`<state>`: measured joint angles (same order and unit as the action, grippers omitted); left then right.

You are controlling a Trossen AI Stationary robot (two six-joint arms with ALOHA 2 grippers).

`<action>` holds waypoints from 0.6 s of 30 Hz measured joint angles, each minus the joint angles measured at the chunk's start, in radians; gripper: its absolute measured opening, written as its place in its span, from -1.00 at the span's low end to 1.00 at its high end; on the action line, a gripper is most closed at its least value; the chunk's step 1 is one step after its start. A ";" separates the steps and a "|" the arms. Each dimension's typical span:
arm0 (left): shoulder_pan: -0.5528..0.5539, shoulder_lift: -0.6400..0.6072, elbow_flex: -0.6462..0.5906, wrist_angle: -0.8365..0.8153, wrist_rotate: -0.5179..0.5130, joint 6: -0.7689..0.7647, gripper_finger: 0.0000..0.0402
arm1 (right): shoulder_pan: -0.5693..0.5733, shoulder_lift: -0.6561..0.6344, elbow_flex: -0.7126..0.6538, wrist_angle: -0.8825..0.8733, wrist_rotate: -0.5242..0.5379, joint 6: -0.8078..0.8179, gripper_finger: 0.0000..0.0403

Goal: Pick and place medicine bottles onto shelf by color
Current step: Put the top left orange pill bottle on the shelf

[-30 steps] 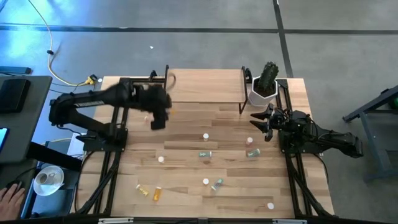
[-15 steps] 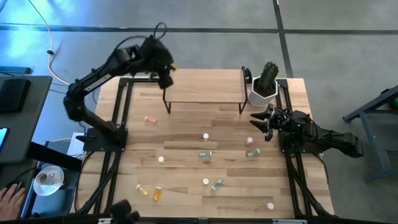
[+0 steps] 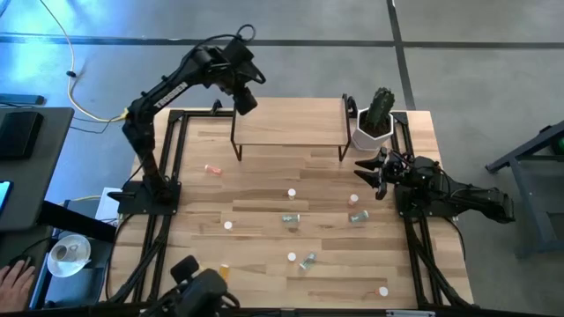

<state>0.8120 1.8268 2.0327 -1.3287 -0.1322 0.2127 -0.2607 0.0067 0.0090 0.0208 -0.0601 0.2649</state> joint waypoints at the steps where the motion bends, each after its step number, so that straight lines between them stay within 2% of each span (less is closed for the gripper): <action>1: 0.000 0.011 0.000 -0.009 0.001 0.000 -0.40 | 0.000 0.000 0.000 0.000 0.000 0.000 -0.19; 18: -0.008 0.112 0.000 -0.060 0.031 -0.023 -0.40 | 0.000 0.000 0.000 0.000 0.000 0.000 -0.19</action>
<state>0.8037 1.9392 2.0331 -1.3885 -0.1009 0.1901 -0.2610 0.0067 0.0090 0.0208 -0.0601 0.2651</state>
